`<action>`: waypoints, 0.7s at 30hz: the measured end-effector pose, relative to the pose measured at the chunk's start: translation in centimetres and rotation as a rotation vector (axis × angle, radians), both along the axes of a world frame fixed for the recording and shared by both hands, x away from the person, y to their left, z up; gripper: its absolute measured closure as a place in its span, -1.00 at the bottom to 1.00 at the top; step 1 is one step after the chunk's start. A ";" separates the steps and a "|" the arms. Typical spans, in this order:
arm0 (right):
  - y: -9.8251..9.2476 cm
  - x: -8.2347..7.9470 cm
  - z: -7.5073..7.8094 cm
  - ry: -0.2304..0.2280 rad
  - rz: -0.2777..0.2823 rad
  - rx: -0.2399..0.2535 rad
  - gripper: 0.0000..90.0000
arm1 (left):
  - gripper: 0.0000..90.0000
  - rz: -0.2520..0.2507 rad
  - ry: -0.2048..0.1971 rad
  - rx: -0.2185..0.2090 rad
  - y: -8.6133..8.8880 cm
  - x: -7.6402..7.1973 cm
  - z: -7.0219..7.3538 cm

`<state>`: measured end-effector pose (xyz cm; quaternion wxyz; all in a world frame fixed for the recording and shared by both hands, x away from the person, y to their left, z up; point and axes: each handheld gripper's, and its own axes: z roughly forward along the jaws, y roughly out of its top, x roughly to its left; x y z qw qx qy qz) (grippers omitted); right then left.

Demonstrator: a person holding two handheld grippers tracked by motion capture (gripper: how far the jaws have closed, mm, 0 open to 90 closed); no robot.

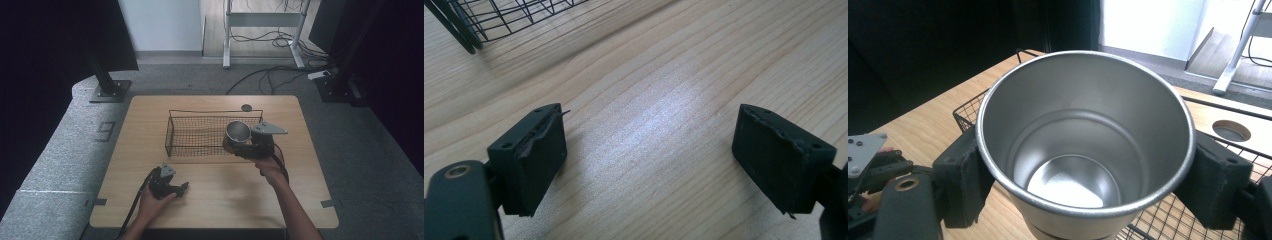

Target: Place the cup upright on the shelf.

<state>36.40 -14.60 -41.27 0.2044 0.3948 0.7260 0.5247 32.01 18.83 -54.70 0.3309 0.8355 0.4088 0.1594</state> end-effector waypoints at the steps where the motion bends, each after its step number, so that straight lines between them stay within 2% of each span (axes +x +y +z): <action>1: 0.0 0.1 0.0 -0.001 -0.001 -0.001 -0.59 | -0.69 0.000 0.000 0.000 0.0 0.0 0.0; 21: 0.3 2.2 0.6 0.011 -0.031 -0.023 -0.59 | -0.69 0.001 -0.001 -0.002 0.0 0.0 0.0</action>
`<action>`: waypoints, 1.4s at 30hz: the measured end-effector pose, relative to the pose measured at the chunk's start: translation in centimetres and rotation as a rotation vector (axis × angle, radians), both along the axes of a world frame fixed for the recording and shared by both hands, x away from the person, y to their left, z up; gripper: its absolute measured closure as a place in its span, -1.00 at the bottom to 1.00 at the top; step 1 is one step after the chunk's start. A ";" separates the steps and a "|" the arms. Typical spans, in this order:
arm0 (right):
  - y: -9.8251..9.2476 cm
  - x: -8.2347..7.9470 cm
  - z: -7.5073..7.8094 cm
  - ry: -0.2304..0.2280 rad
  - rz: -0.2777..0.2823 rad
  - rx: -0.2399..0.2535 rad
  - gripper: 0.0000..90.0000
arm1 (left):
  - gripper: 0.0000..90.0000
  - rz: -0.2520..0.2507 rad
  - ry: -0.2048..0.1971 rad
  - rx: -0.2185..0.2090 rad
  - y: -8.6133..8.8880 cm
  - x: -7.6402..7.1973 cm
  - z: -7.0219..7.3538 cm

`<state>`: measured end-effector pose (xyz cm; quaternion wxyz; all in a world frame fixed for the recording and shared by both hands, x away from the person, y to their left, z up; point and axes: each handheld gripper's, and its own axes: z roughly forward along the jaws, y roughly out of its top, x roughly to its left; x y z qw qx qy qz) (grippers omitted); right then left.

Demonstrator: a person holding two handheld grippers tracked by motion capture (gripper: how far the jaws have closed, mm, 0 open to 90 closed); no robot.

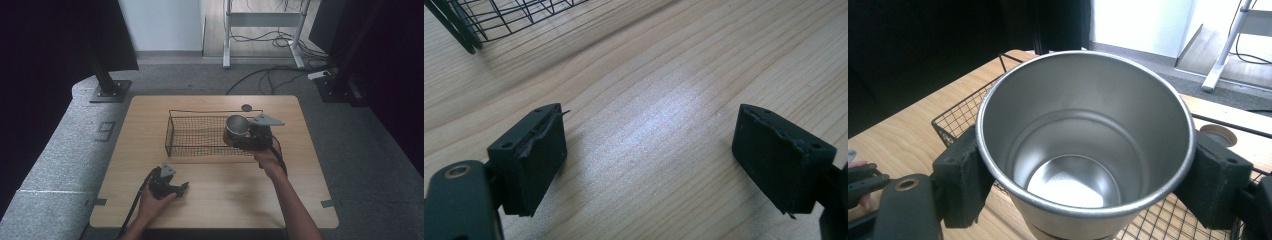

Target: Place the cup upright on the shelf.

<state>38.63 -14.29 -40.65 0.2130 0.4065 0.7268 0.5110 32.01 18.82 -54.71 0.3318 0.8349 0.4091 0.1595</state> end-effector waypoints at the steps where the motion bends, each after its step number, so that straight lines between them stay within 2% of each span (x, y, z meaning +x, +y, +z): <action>1: 0.0 0.1 0.1 0.001 -0.002 -0.001 -0.59 | -0.69 0.000 0.000 0.000 0.0 0.0 0.0; 7: 0.2 0.7 0.2 0.006 -0.006 -0.011 -0.59 | -0.69 -0.001 0.001 -0.001 0.0 0.0 0.0; 16: 0.6 1.8 0.0 0.024 -0.017 0.002 -0.59 | -0.69 0.000 0.001 -0.001 0.0 0.0 0.0; 30: 0.9 3.7 -0.4 0.053 -0.043 -0.030 -0.59 | -0.69 0.000 0.001 -0.002 0.0 0.0 0.0; 42: 1.4 5.2 -1.5 0.081 -0.063 -0.044 -0.59 | -0.69 0.000 0.000 -0.001 0.0 0.0 0.0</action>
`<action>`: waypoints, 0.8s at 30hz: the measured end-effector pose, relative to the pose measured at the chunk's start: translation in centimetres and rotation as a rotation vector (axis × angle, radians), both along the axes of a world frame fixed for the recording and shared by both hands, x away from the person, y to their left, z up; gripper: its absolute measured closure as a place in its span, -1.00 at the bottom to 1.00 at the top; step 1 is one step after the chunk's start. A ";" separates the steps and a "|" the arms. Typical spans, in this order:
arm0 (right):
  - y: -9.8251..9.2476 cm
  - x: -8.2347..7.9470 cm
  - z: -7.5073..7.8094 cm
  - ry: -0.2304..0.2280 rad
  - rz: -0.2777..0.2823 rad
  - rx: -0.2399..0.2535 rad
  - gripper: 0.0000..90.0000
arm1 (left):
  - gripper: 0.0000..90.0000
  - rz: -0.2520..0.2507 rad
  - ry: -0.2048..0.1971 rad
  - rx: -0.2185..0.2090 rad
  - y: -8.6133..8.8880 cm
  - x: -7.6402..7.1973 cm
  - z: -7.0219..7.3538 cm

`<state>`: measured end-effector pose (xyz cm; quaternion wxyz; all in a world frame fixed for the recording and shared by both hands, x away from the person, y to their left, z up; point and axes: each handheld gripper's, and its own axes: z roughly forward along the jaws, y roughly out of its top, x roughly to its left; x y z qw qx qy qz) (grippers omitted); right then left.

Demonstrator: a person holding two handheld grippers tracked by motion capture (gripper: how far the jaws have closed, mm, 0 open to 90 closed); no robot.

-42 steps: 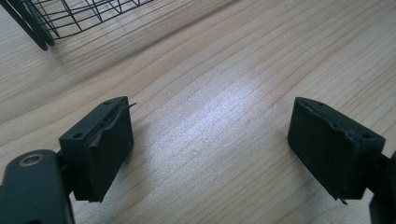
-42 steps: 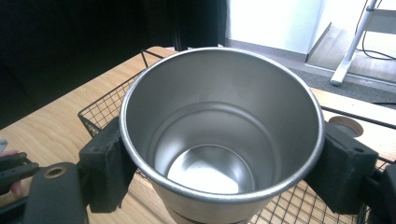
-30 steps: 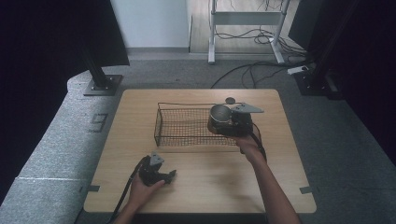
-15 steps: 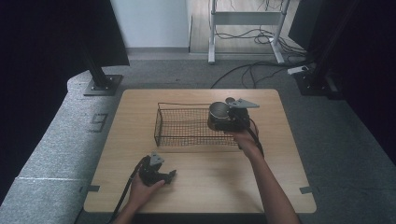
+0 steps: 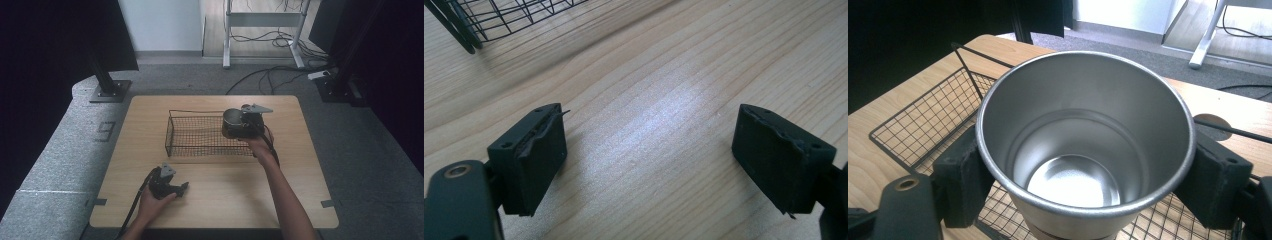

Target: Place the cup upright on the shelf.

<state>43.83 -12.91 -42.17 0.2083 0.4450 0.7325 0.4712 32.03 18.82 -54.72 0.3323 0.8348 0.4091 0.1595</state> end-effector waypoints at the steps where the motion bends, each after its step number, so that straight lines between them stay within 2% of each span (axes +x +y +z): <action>1: 0.1 0.1 -0.1 0.004 -0.001 -0.001 -0.59 | -0.68 0.000 0.000 0.000 0.0 0.0 0.0; 16: 1.0 1.6 -2.4 0.056 -0.018 -0.043 -0.59 | -0.68 -0.001 0.002 0.001 0.0 0.0 0.0; 20: 1.4 1.8 -2.9 0.061 -0.018 -0.075 -0.59 | -0.68 -0.001 0.002 0.001 0.0 0.0 0.0; 24: 1.6 2.0 -3.3 0.071 -0.028 -0.070 -0.59 | -0.68 -0.001 0.002 0.001 0.0 0.0 0.0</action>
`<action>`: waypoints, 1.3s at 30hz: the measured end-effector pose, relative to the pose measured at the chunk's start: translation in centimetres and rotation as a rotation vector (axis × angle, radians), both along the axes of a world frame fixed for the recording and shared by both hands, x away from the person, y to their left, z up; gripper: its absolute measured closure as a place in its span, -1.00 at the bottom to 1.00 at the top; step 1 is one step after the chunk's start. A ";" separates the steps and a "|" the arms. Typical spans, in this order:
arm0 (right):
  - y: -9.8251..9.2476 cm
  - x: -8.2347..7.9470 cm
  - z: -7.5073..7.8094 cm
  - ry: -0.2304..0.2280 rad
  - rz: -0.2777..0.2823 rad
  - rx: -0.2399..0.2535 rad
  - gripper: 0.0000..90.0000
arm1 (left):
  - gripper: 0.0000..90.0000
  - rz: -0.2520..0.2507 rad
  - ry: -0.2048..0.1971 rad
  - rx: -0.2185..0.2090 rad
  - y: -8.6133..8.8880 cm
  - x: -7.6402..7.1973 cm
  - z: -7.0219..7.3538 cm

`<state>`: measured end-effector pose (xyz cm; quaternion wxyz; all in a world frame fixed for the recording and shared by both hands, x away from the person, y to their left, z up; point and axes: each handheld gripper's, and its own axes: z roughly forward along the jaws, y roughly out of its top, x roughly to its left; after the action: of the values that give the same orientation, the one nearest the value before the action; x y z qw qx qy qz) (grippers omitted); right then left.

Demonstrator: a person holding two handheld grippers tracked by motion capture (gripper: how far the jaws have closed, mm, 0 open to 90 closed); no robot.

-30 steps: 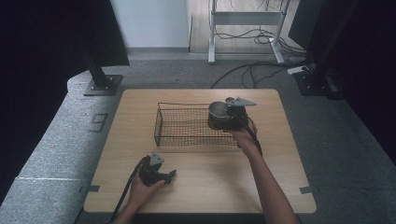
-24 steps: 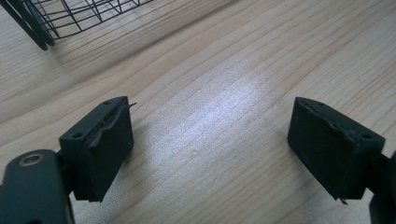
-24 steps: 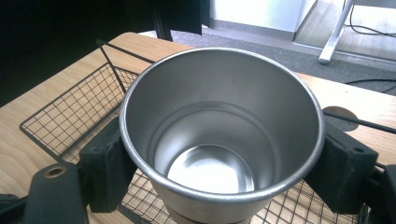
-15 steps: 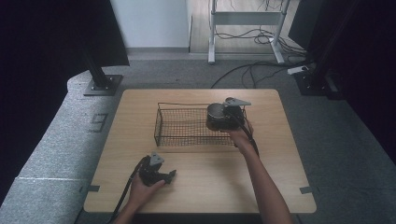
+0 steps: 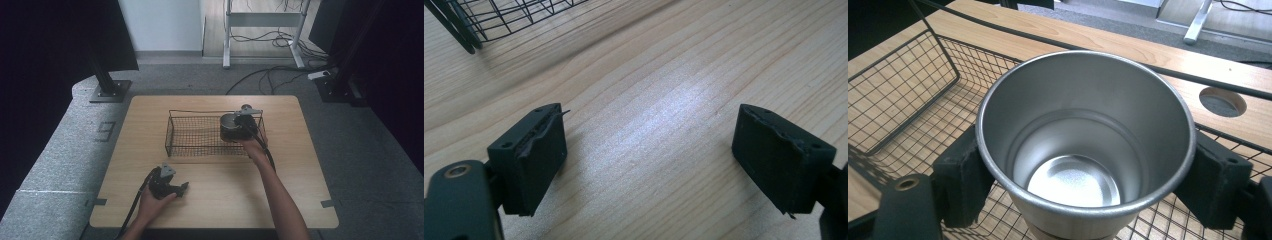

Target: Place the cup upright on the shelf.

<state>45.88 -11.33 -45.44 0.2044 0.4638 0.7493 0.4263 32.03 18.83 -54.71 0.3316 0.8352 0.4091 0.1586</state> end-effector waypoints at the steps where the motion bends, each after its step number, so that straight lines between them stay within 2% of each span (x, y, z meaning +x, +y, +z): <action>1: 0.0 0.1 -0.1 0.002 -0.001 -0.001 -0.59 | -0.68 0.000 0.000 0.000 0.0 0.0 0.0; 17: 0.6 0.9 -1.5 0.046 -0.006 -0.008 -0.59 | -0.68 0.000 -0.001 -0.001 0.0 0.0 0.0; 39: 1.0 1.5 -2.7 0.085 -0.018 -0.047 -0.59 | -0.68 0.000 -0.001 -0.001 0.0 0.0 0.0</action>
<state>47.40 -10.32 -48.18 0.1869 0.4831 0.7630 0.3867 32.03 18.82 -54.72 0.3324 0.8348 0.4092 0.1588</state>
